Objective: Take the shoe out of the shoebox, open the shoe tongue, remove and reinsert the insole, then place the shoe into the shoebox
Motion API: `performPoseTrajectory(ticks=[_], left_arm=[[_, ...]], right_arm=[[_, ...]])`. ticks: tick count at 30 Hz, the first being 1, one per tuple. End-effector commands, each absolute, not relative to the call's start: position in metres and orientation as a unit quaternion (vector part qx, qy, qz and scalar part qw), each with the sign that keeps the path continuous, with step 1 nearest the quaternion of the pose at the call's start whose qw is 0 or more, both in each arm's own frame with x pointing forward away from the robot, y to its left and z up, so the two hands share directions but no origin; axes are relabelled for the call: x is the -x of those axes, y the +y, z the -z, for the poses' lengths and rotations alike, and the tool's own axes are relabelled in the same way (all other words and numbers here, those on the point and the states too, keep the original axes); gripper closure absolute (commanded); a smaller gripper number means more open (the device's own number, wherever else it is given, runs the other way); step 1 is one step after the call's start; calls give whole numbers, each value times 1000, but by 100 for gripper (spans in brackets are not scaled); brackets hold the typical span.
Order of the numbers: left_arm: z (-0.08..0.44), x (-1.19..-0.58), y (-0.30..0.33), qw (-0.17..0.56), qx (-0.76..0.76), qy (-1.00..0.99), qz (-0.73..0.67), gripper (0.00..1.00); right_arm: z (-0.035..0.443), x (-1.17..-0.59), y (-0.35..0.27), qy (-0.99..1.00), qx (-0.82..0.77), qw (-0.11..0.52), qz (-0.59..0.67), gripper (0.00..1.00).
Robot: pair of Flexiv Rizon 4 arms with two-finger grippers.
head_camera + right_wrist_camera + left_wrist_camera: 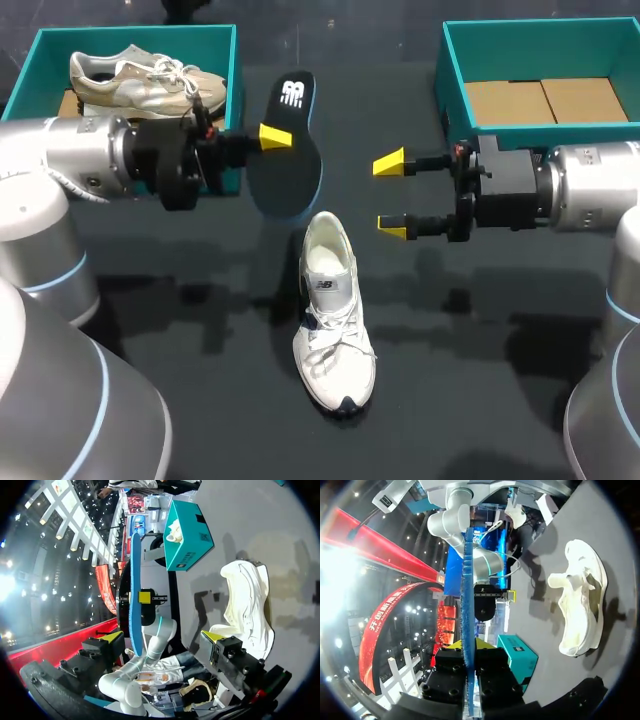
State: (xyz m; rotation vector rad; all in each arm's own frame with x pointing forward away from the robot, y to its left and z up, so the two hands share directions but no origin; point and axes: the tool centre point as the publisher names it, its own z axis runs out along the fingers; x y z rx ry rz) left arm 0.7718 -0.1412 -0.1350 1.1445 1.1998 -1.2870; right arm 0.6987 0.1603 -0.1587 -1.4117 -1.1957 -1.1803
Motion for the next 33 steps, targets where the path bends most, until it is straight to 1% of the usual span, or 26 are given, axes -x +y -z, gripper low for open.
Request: performPoseTrajectory(ticks=[1, 6, 11, 15, 30, 31, 32, 33], left_arm=[[136, -772, -145, 492, -490, 505, 512, 100], [139, -768, -148, 495, -504, 501, 499, 100], [140, -768, -152, 522, -521, 503, 451, 100], [146, -771, -158, 531, -520, 501, 444, 100], [159, -784, -180, 520, -521, 498, 458, 100], [159, -785, -181, 520, -522, 496, 458, 100], [159, -785, -182, 521, -523, 494, 459, 100], [159, -786, -183, 521, -523, 493, 461, 100]], right_arm=[[159, -698, 162, -484, 574, 455, 479, 0], [159, -698, 162, -484, 574, 455, 479, 0], [160, -700, 165, -487, 573, 453, 479, 0], [161, -709, 173, -499, 562, 450, 482, 0], [162, -727, 190, -539, 530, 439, 486, 0], [162, -728, 191, -541, 527, 441, 484, 6], [163, -729, 193, -543, 526, 442, 483, 25], [163, -730, 194, -545, 526, 442, 481, 37]])
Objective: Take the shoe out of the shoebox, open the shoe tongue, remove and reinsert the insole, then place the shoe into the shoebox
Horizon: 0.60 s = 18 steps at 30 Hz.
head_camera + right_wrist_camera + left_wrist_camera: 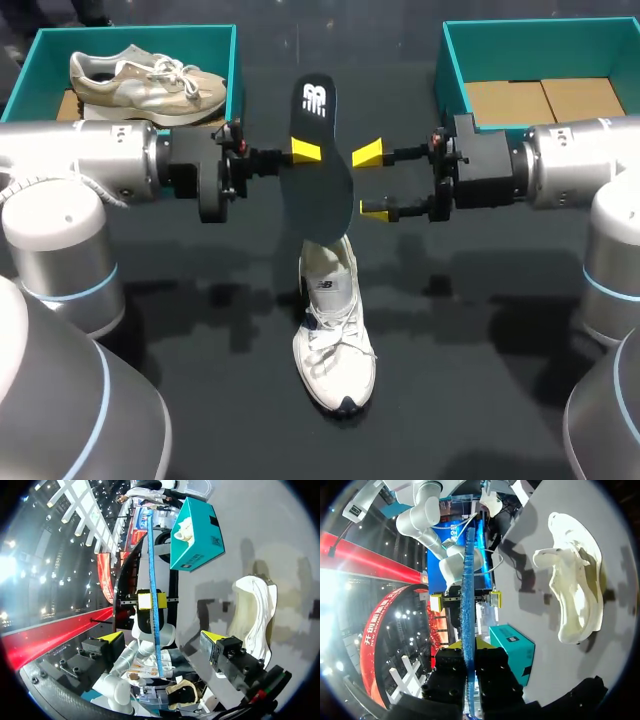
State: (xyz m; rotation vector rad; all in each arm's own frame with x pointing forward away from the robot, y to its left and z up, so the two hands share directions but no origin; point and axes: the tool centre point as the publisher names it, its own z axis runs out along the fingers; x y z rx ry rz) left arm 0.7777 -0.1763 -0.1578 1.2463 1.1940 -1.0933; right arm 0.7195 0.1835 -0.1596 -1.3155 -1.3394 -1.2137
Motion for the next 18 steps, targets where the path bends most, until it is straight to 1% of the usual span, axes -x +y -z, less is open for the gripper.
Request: performPoseTrajectory(ticks=[1, 2, 4, 10, 18], left_arm=[[159, -787, -183, 521, -523, 491, 462, 100], [158, -788, -184, 521, -523, 490, 463, 100], [158, -788, -185, 519, -524, 488, 467, 100], [159, -789, -190, 513, -524, 485, 476, 100], [159, -789, -194, 515, -527, 481, 476, 100]], right_arm=[[163, -730, 195, -548, 523, 443, 480, 40], [163, -730, 197, -549, 522, 443, 479, 45], [163, -730, 201, -555, 517, 443, 478, 51], [164, -728, 207, -561, 510, 440, 481, 51], [164, -728, 216, -567, 502, 442, 481, 57]])
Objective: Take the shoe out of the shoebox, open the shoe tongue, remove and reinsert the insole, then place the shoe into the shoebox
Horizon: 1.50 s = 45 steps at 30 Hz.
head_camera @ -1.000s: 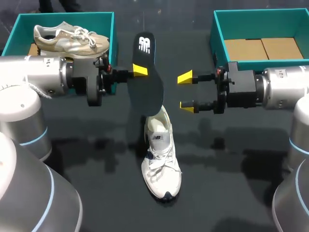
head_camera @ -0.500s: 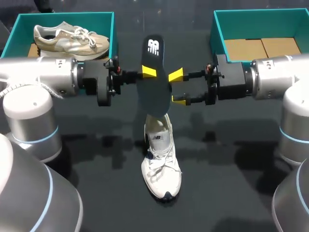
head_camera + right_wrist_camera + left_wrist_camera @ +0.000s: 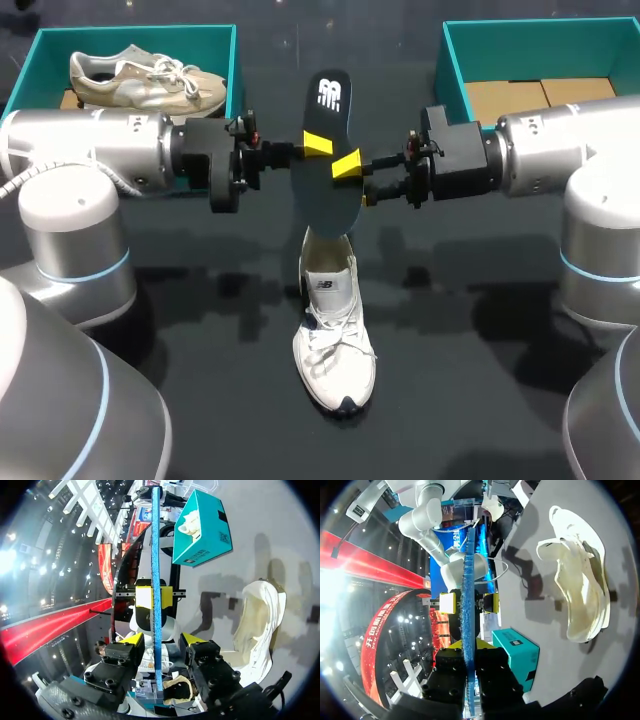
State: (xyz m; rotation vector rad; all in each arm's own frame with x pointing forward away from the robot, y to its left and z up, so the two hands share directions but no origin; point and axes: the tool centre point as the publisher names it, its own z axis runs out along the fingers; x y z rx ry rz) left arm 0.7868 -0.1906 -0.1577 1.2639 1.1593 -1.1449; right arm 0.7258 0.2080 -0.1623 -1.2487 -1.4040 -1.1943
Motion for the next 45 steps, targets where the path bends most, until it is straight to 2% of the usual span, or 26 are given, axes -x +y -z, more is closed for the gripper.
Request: performPoseTrajectory(ticks=[1, 14, 20, 22, 24, 30, 31, 32, 40, 45], left_arm=[[159, -789, -194, 515, -527, 480, 476, 100], [161, -786, -196, 518, -523, 480, 477, 100], [162, -786, -196, 519, -521, 481, 477, 100], [162, -785, -197, 519, -521, 481, 477, 100], [162, -785, -196, 519, -520, 482, 477, 100], [164, -784, -193, 509, -520, 488, 482, 100], [164, -784, -191, 504, -521, 491, 484, 56], [164, -784, -187, 501, -519, 496, 484, 0], [174, -783, -136, 424, -528, 556, 482, 0], [174, -783, -127, 419, -531, 562, 476, 0]], right_arm=[[164, -728, 217, -567, 502, 442, 481, 57], [164, -729, 222, -569, 498, 445, 480, 74], [164, -730, 222, -567, 498, 445, 483, 77], [164, -731, 221, -565, 498, 445, 484, 82], [164, -731, 221, -563, 498, 445, 486, 100], [165, -733, 219, -556, 500, 446, 491, 100], [166, -733, 218, -555, 500, 446, 493, 100], [166, -733, 217, -555, 500, 445, 494, 100], [166, -734, 208, -556, 499, 436, 501, 100], [166, -735, 205, -555, 503, 432, 503, 100]])
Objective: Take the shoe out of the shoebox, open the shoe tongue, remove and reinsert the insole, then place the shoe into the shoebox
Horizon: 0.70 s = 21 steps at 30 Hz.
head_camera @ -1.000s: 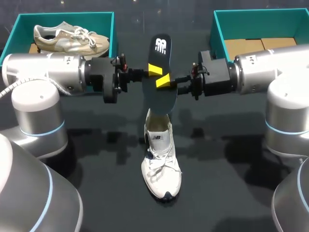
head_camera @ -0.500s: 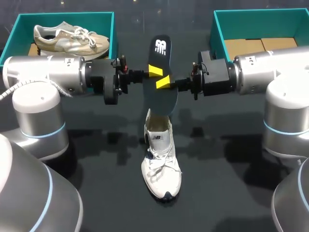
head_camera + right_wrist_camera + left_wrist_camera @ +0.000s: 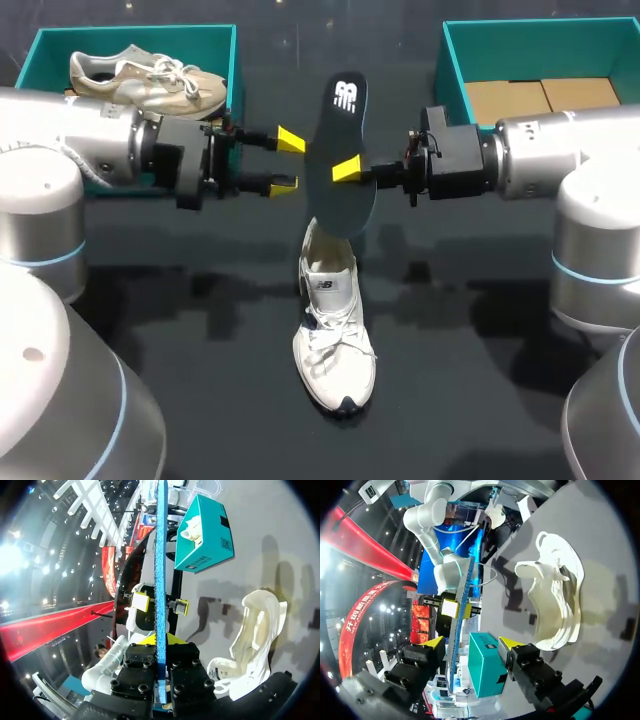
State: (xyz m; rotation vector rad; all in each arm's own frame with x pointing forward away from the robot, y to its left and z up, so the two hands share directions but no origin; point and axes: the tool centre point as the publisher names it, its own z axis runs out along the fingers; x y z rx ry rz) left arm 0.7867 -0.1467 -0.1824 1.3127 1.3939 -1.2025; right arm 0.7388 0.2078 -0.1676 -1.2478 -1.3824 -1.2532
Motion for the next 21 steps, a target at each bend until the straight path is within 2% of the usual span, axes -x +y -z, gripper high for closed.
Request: performPoseTrajectory(ticks=[1, 10, 14, 21], left_arm=[[174, -783, -127, 419, -531, 562, 476, 0], [174, -783, -127, 419, -531, 562, 476, 0], [177, -782, -125, 406, -486, 613, 472, 0], [179, -778, -103, 270, -377, 760, 455, 0]], right_arm=[[166, -735, 205, -555, 503, 432, 503, 100], [166, -735, 205, -555, 503, 432, 503, 100], [165, -741, 205, -557, 512, 389, 526, 100], [163, -742, 194, -567, 498, 360, 548, 100]])
